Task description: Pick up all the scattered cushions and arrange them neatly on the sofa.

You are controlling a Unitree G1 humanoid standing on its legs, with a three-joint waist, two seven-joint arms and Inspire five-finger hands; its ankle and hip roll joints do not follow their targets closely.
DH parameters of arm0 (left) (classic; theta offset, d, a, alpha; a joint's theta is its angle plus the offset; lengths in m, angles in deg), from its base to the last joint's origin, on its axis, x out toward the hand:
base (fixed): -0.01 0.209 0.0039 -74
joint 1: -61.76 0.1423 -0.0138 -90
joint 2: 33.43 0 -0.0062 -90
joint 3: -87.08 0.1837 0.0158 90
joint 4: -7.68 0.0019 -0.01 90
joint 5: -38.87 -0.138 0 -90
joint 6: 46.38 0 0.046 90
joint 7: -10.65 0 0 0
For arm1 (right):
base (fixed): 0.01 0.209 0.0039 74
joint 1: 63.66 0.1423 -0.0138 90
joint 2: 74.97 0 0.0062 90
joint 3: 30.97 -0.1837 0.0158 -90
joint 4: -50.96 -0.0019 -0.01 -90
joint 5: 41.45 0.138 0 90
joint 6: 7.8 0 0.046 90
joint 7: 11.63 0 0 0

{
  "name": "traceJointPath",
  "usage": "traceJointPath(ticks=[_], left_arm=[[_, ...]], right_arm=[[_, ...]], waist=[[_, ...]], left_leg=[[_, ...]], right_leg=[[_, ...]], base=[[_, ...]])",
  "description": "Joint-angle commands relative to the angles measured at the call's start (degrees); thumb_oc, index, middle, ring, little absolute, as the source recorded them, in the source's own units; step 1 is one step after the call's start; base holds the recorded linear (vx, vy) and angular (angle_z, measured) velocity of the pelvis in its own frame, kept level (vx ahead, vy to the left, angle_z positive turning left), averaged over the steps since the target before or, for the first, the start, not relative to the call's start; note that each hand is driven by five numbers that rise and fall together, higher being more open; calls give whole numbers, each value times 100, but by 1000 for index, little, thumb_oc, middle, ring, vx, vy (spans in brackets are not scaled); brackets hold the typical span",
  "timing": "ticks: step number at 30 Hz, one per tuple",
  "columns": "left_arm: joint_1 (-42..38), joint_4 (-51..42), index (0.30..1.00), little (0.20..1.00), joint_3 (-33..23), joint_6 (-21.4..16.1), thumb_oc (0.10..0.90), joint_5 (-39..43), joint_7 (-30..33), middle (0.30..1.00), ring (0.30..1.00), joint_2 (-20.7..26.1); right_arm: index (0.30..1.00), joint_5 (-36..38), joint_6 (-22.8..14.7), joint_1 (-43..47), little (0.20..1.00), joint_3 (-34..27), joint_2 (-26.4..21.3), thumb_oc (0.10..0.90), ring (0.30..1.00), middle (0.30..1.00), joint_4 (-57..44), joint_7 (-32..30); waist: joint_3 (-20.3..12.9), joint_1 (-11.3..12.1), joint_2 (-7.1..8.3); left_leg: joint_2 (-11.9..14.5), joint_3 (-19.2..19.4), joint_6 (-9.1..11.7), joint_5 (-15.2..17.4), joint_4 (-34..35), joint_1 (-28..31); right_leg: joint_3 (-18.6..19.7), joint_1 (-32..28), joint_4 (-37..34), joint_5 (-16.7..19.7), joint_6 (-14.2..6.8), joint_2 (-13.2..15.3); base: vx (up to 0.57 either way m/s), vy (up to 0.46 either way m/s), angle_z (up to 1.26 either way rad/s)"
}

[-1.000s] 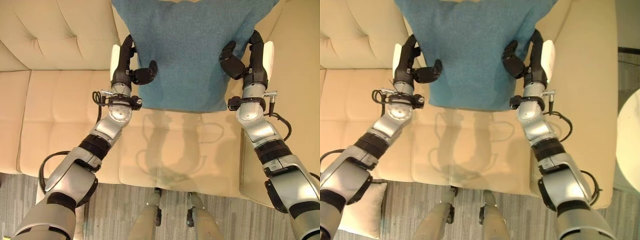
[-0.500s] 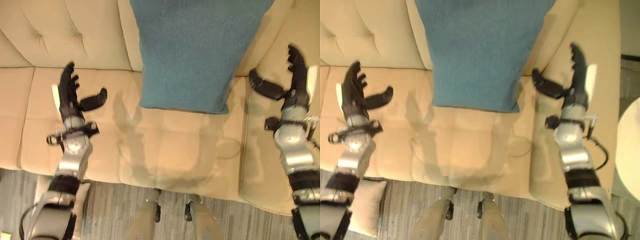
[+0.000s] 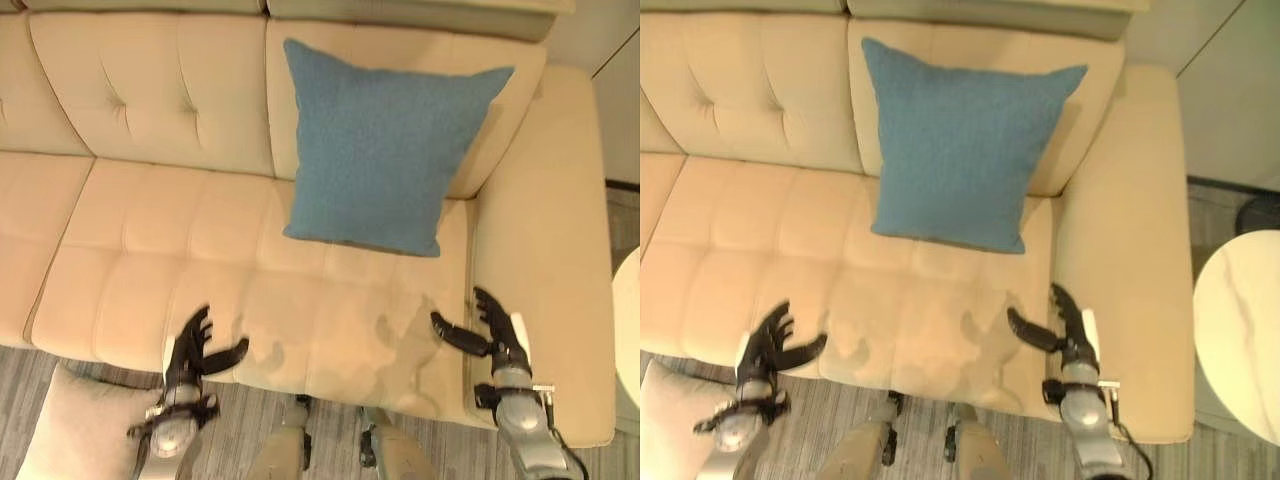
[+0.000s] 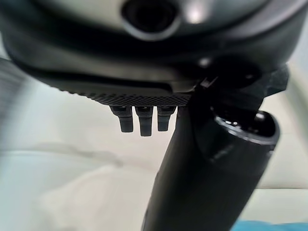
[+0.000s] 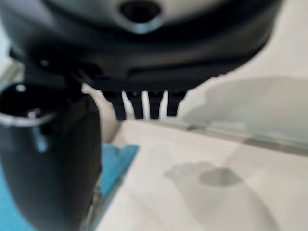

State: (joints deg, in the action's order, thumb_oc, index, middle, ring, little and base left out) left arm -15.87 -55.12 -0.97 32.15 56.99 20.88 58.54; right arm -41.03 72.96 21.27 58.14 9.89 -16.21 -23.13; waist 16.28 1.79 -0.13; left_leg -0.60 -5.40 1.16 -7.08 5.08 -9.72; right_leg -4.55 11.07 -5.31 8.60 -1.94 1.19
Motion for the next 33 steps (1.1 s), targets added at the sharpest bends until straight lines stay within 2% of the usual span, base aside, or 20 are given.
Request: traceJointPath(ticks=[1,3,4,5,8,13,14,17,18,20,21,23,25,26,27,28,30,31,32,33], left_arm=[[-74,403,900,900,-122,-204,800,-255,-261,900,900,77],[-49,1266,900,900,-14,-88,800,-496,-355,900,900,-89],[-49,1266,900,900,-14,-89,800,-496,-355,900,900,-89],[-101,1791,900,900,37,-42,800,-640,-375,900,900,-174],[-220,2415,900,900,137,-2,800,-873,-341,900,900,-248],[-372,2773,900,900,193,9,800,-982,-278,900,900,-243],[-454,2823,900,900,198,6,800,-991,-249,900,900,-226],[-497,2864,900,900,193,-1,800,-998,-214,900,900,-212],[-583,2851,900,900,187,-18,800,-963,-147,900,900,-172],[-754,2938,900,900,256,-22,800,-945,-45,900,900,-114],[-757,2939,900,900,256,-23,800,-945,-45,900,900,-114],[-869,2911,900,900,313,-2,800,-966,8,900,900,-83],[-881,2892,900,900,345,-5,800,-972,24,900,900,-72],[-882,2892,900,900,345,-5,800,-972,24,900,900,-74],[-894,2843,900,900,362,-5,800,-962,28,900,900,-60],[-894,2821,900,900,401,-11,800,-974,71,900,900,-86],[-979,2848,900,900,414,-13,800,-907,80,900,900,-113],[-993,2873,900,900,428,-9,800,-885,68,900,900,-140],[-1068,2814,900,900,493,2,800,-822,80,900,900,-192],[-1101,2830,900,900,563,0,800,-815,98,900,900,-269]], right_arm=[[900,-41,-403,0,900,3,-255,800,900,900,77,112],[900,-43,-352,-31,900,187,-111,800,900,900,626,201],[900,-43,-352,-30,900,187,-111,800,900,900,626,201],[900,-115,-304,-47,900,326,-41,800,900,900,917,222],[900,-101,-252,-23,900,494,102,800,900,900,1444,231],[900,-44,-146,88,900,650,263,800,900,900,2131,223],[900,-99,-80,177,900,747,300,800,900,900,2312,192],[900,-104,-63,217,900,781,315,800,900,900,2363,190],[900,-120,-21,352,900,843,326,800,900,900,2526,168],[900,-24,-8,507,900,857,354,800,900,900,2625,86],[900,-23,-9,510,900,857,355,800,900,900,2628,86],[900,118,9,498,900,795,392,800,900,900,2677,61],[900,171,-8,454,900,771,415,800,900,900,2657,39],[900,171,-8,454,900,770,413,800,900,900,2657,39],[900,253,-20,396,900,719,439,800,900,900,2607,25],[900,260,-17,435,900,755,424,800,900,900,2637,33],[900,259,-21,575,900,851,367,800,900,900,2676,24],[900,276,-18,602,900,877,342,800,900,900,2654,17],[900,247,-32,683,900,915,227,800,900,900,2574,-24],[900,193,-37,719,900,937,100,800,900,900,2563,-72]], waist=[[-870,169,75],[-965,187,78],[-963,187,78],[-1040,196,82],[-1107,212,102],[-1089,288,157],[-1009,348,167],[-972,369,166],[-858,391,147],[-744,385,99],[-743,384,105],[-811,397,85],[-845,393,111],[-863,397,103],[-948,423,159],[-958,472,192],[-959,560,213],[-944,589,190],[-812,562,81],[-695,512,5]], left_leg=[[-24,117,-37,672,-8,312],[-50,163,-70,718,-8,509],[-50,163,-70,718,-8,511],[-71,180,-92,750,-8,616],[-111,174,-140,809,-8,746],[-166,192,-219,864,-60,795],[-193,192,-275,879,-110,814],[-195,205,-297,884,-118,834],[-195,199,-327,869,-160,843],[-175,53,-352,769,-302,679],[-182,53,-353,772,-307,675],[-229,-178,-333,620,-393,396],[-286,-298,-317,558,-415,301],[-275,-296,-314,554,-417,278],[-323,-446,-260,465,-458,88],[-344,-519,-212,378,-434,-3],[-344,-523,-122,190,-407,-241],[-302,-541,-44,62,-391,-358],[-253,-621,192,-265,-312,-616],[-267,-626,256,-308,-150,-732]], right_leg=[[-277,-690,85,-958,-387,77],[-277,-847,128,-972,-419,125],[-277,-849,127,-972,-419,125],[-278,-911,158,-976,-441,166],[-242,-973,203,-965,-475,216],[-200,-904,374,-933,-533,286],[-222,-807,639,-949,-566,357],[-236,-745,789,-962,-587,397],[-257,-600,1128,-992,-631,462],[47,-459,1753,-1215,-620,376],[48,-448,1775,-1229,-621,383],[455,-568,2349,-1438,-522,228],[625,-631,2557,-1480,-511,182],[628,-613,2544,-1463,-509,171],[845,-828,2428,-1534,-478,147],[892,-1067,2087,-1753,-388,117],[862,-1261,1494,-1896,-288,53],[859,-1299,1291,-1990,-208,-23],[904,-1220,1064,-1941,-71,-257],[765,-1167,871,-1821,-14,-367]], base=[[5,62,-14],[-10,113,-3],[-26,133,-4],[-35,105,-6],[-46,115,-4],[-102,77,-5],[-118,48,-11],[-132,38,-12],[-287,5,-30],[-300,-12,-17],[-143,-21,19],[-202,-80,48],[-131,-93,61],[-173,-179,71],[-166,-201,69],[-238,-270,70],[-228,-235,49],[-393,-313,25],[-508,-358,106],[-543,-327,124]])
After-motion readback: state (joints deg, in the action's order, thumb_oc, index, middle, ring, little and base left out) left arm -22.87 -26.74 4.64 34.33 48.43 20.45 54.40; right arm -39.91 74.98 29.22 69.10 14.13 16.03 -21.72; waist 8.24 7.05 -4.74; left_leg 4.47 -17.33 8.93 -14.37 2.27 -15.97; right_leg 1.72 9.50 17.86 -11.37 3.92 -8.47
